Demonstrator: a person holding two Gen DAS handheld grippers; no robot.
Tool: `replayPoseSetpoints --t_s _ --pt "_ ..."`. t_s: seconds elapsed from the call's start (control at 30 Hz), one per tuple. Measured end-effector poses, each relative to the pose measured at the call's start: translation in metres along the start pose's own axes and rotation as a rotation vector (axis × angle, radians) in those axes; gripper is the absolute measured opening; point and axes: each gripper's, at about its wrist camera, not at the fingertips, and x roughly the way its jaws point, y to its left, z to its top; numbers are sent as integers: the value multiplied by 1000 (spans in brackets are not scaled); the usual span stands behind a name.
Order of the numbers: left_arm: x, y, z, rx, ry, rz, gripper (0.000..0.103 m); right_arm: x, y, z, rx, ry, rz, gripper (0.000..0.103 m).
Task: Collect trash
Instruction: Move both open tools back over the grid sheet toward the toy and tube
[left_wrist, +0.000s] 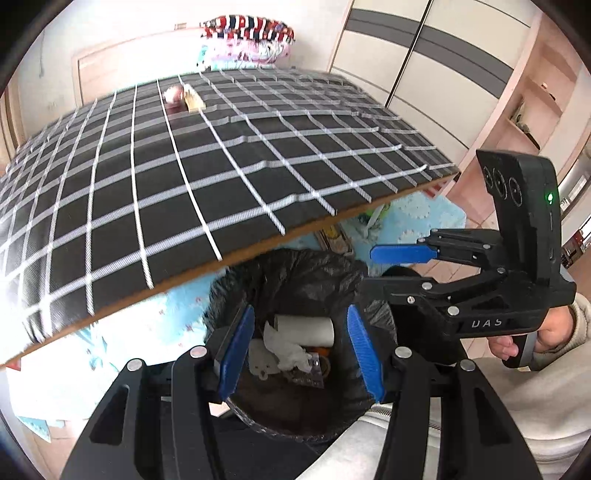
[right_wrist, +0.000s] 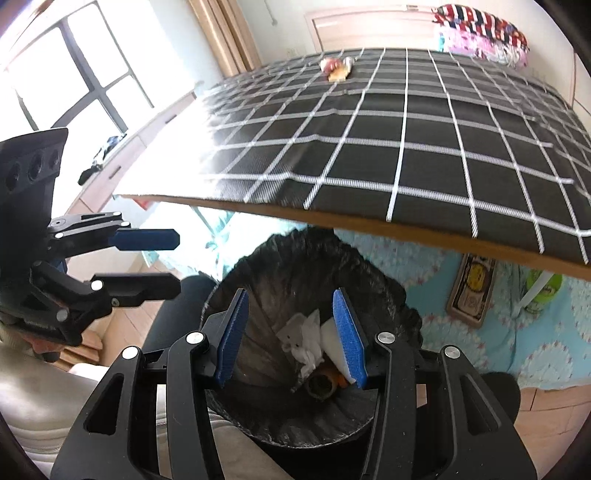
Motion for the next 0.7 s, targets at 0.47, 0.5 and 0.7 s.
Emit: replayPoseSetpoints --t_s 0.47,0.5,0.7 --pt "-38 5 19 13 -112 26 51 -31 13 27 -57 -95 0 47" --pt "-39 6 21 11 -117 25 51 -32 13 29 -60 -97 -1 47" --pt "-44 17 33 -2 -144 38 51 -34 14 43 -75 -122 -16 47"
